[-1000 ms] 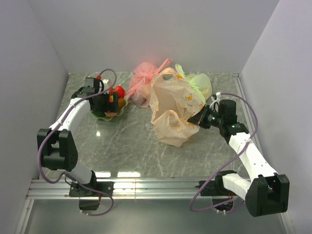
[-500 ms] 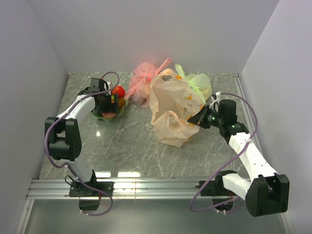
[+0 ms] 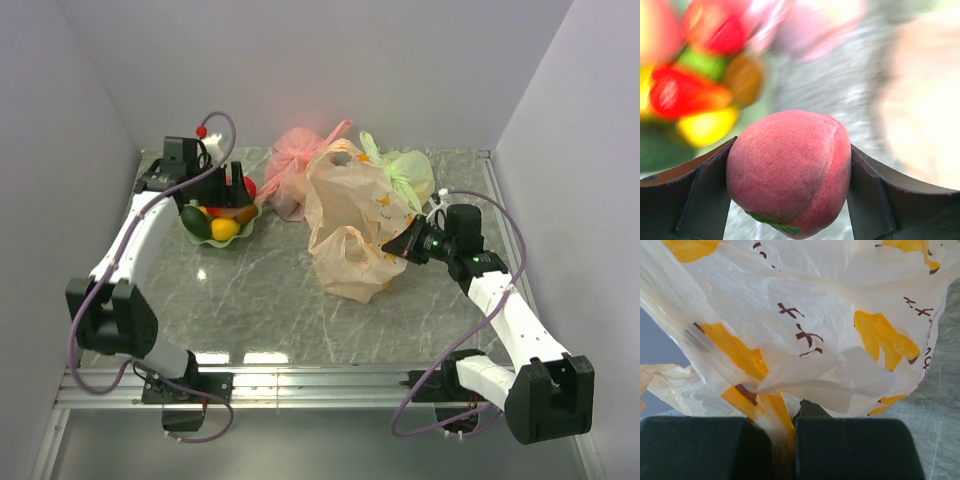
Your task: Place the fake fruits into the plastic bag and tie a complex knot
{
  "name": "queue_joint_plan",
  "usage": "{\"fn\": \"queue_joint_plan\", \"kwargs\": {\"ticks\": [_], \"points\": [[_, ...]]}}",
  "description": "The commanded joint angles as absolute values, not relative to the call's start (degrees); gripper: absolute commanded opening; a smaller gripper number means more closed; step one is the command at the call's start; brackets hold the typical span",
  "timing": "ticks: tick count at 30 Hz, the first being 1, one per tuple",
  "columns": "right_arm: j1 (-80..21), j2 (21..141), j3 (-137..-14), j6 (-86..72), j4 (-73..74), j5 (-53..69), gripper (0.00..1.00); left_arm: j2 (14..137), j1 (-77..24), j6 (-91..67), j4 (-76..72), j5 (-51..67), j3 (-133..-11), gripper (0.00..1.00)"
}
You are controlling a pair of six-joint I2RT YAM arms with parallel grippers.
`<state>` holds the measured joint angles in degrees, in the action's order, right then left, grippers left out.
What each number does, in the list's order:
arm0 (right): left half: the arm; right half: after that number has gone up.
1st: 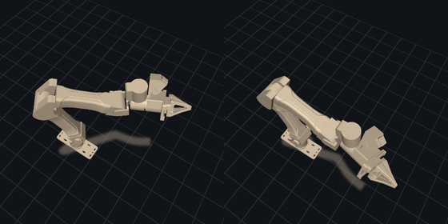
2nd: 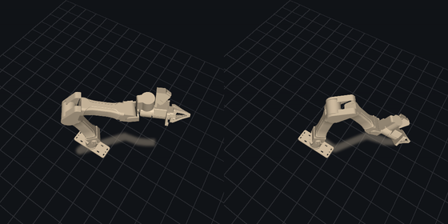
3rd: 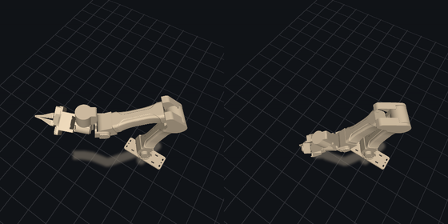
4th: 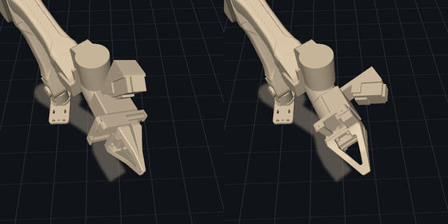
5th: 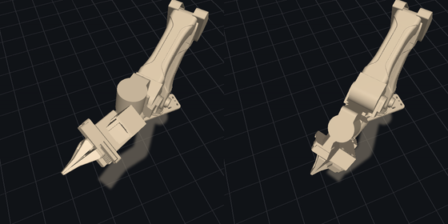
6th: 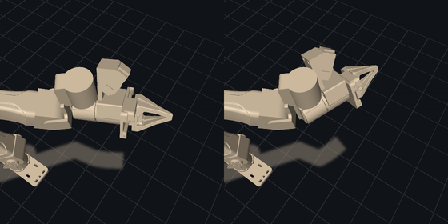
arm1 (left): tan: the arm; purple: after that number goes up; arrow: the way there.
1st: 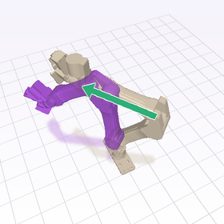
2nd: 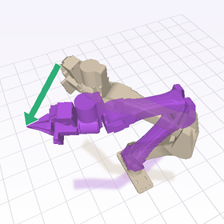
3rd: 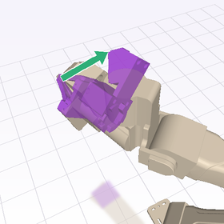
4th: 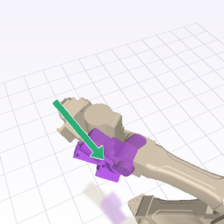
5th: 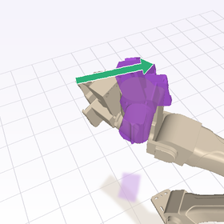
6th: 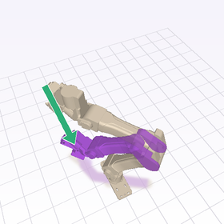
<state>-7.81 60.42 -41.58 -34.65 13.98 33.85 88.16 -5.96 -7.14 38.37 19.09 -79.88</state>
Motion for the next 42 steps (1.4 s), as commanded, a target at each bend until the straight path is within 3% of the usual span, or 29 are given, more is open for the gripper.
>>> {"fn": "queue_joint_plan", "kwargs": {"ticks": [1, 8, 14, 18, 20, 22, 27, 30, 34, 37, 42], "points": [[-8.9, 60.9, -43.8, -34.3, 11.5, 34.1, 0.0, 80.2, -8.7, -6.9, 34.0, 36.0, -85.8, 0.35], [-9.2, 61.7, -43.1, -35.9, 10.5, 36.5, 0.0, 83.7, -28.3, -8.8, 25.8, 33.7, -88.6, 0.4], [-9.2, 60.8, -40.9, -40.4, 9.3, 40.4, 0.0, 91.9, -36.4, -12.0, 21.0, 34.3, -90.0, 0.45], [-9.1, 61.2, -40.2, -43.9, 6.9, 42.4, 0.0, 96.8, -39.0, -10.0, 23.7, 29.1, -91.8, 0.74], [-9.1, 62.1, -40.3, -43.6, 7.3, 41.8, 0.0, 98.5, -38.9, -10.5, 25.5, 28.3, -93.8, 0.82], [-9.1, 63.0, -40.3, -43.4, 7.6, 41.3, 0.0, 97.2, -38.8, -10.2, 25.7, 28.0, -94.3, 0.99], [-9.1, 63.8, -38.8, -44.4, 6.1, 39.7, 0.0, 89.4, -38.6, -10.2, 23.1, 28.2, -88.8, 0.99], [-9.0, 63.9, -38.2, -44.2, 6.3, 38.6, 0.0, 82.9, -35.7, -10.9, 23.1, 29.4, -86.5, 0.99], [-9.1, 62.9, -37.4, -44.4, 6.1, 36.7, 0.0, 75.2, -21.3, -15.4, 24.1, 27.8, -84.8, 0.99], [-9.0, 62.3, -37.5, -44.1, 6.8, 35.7, 0.0, 74.2, -8.8, -18.5, 29.2, 23.0, -83.8, 0.99], [-9.1, 62.3, -37.8, -43.4, 6.7, 36.0, 0.0, 75.8, 2.3, -15.3, 35.9, 20.0, -80.2, 0.99]]}}
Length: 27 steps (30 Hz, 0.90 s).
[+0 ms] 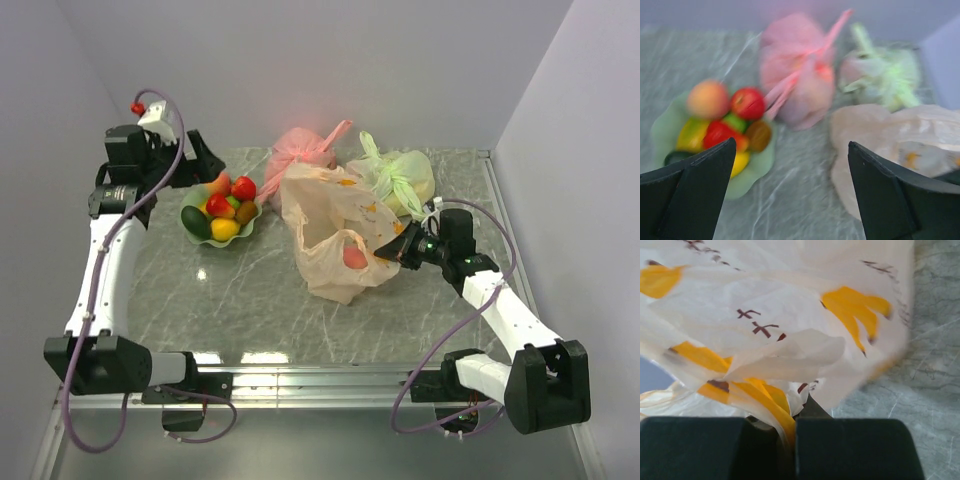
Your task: Place the fake fruits into the plastic bag and tie a complex knot
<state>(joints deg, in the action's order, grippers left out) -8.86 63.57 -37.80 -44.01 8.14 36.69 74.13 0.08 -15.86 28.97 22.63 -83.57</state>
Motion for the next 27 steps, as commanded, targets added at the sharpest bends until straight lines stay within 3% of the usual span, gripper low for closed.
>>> {"fn": "queue_joint_plan", "kwargs": {"ticks": [1, 5, 10, 13, 27], "points": [[-9.1, 62.3, -37.9, -43.3, 6.7, 35.9, 0.0, 75.8, 2.5, -14.8, 36.6, 18.2, -79.4, 0.99], [-9.2, 62.0, -38.2, -42.5, 7.1, 35.9, 0.0, 76.5, 2.5, -13.8, 38.6, 2.5, -76.7, 0.98], [-9.3, 61.4, -37.8, -42.2, 6.9, 35.6, 0.0, 80.2, 3.0, -13.2, 38.4, -6.3, -74.7, 0.95], [-9.4, 61.1, -38.1, -41.9, 7.3, 35.6, 0.0, 83.6, 3.0, -13.5, 37.0, -8.6, -74.6, 0.9], [-9.3, 60.6, -38.2, -41.4, 7.4, 35.3, 0.0, 97.7, 3.1, -14.2, 34.8, -9.9, -80.5, 0.89]]}}
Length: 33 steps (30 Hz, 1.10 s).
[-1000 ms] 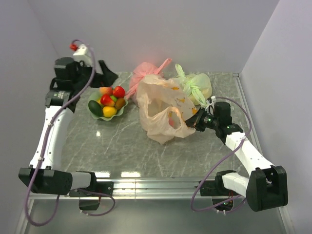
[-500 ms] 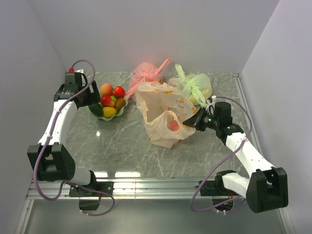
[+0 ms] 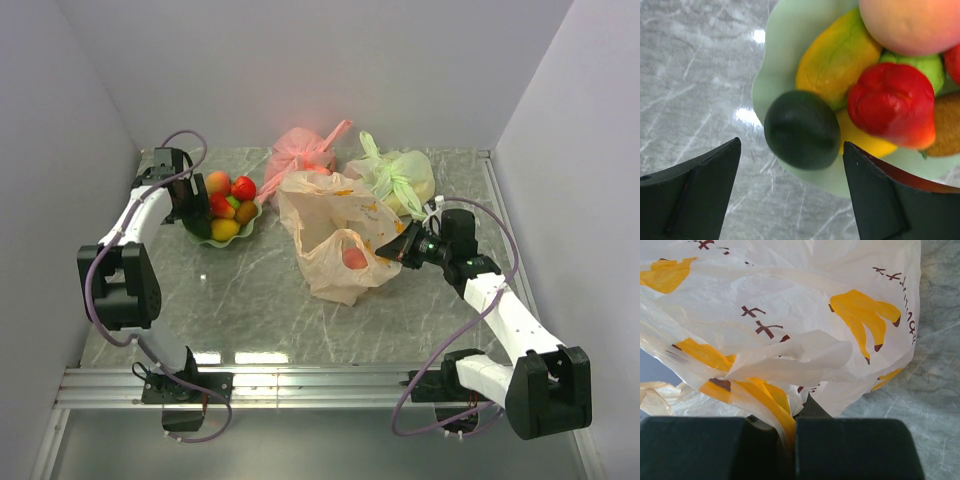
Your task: Place the fake fruits into the plastic bag and tie a complex knot
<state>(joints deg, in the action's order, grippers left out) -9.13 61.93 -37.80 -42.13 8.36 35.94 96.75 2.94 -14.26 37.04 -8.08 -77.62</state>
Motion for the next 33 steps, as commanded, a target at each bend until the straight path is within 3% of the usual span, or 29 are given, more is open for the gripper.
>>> {"fn": "queue_joint_plan", "kwargs": {"ticks": [1, 12, 19, 25, 28, 31, 33], "points": [[-9.3, 60.6, -38.1, -41.5, 7.4, 35.4, 0.0, 98.3, 3.0, -14.2, 34.6, -10.0, -80.4, 0.87], [-9.4, 61.3, -38.4, -41.1, 7.6, 35.7, 0.0, 101.3, 3.0, -14.4, 33.7, -10.2, -81.0, 0.77], [-9.3, 62.0, -38.7, -41.3, 7.5, 35.9, 0.0, 97.2, 3.0, -13.3, 36.9, -9.5, -82.4, 0.48], [-9.4, 63.1, -39.5, -41.5, 7.7, 36.5, 0.0, 93.1, 3.1, -11.2, 39.8, -7.4, -83.9, 0.38], [-9.3, 63.5, -39.9, -41.7, 7.7, 36.6, 0.0, 88.1, 3.1, -9.0, 37.9, 7.4, -84.3, 0.24], [-9.3, 63.8, -40.0, -42.2, 7.2, 37.0, 0.0, 79.3, 0.5, -6.2, 32.5, 22.7, -81.8, 0.17], [-9.3, 64.3, -40.1, -42.7, 7.0, 37.2, 0.0, 74.5, -7.2, -4.8, 28.5, 24.3, -81.6, 0.2]]}}
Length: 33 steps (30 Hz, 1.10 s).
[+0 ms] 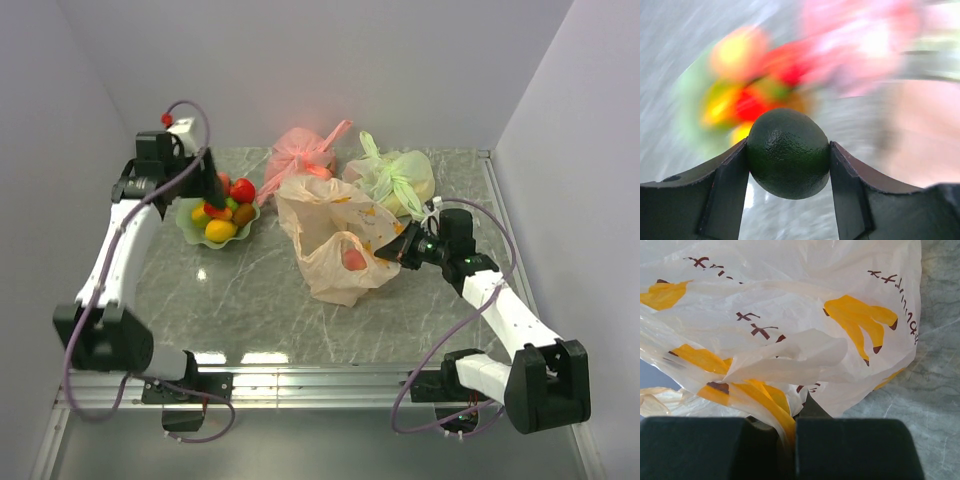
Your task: Place the fake fruits into the plastic bag and tie a complex knot
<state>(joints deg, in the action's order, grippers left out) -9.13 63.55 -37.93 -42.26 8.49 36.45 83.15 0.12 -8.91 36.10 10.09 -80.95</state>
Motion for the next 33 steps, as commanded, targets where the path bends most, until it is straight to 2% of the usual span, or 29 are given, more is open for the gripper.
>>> {"fn": "queue_joint_plan", "kwargs": {"ticks": [1, 8, 14, 18, 21, 28, 33], "points": [[-9.3, 64.9, -40.2, -43.0, 6.9, 37.3, 0.0, 73.3, -9.4, -5.2, 27.0, 26.2, -81.0, 0.23], [-9.3, 66.5, -41.7, -43.7, 7.0, 38.7, 0.0, 69.3, -25.4, -3.6, 9.9, 33.3, -76.8, 0.31], [-9.3, 67.0, -42.3, -44.2, 7.4, 39.6, 0.0, 74.1, -35.3, 8.9, 7.3, 34.5, -78.0, 0.24], [-9.3, 67.3, -42.5, -44.2, 7.1, 40.3, 0.0, 76.8, -38.4, 13.7, 8.3, 37.2, -80.2, 0.17], [-9.3, 68.0, -42.9, -42.7, 8.0, 40.4, 0.0, 79.8, -39.7, 17.0, 8.8, 34.8, -80.2, 0.15], [-9.4, 69.3, -43.9, -40.0, 9.8, 42.6, 0.0, 90.5, -39.5, 23.0, 6.1, 28.8, -77.0, 0.13], [-10.1, 70.3, -45.2, -36.0, 12.7, 43.0, 0.0, 95.4, -37.1, 20.9, 3.0, 32.1, -78.2, 0.13]]}}
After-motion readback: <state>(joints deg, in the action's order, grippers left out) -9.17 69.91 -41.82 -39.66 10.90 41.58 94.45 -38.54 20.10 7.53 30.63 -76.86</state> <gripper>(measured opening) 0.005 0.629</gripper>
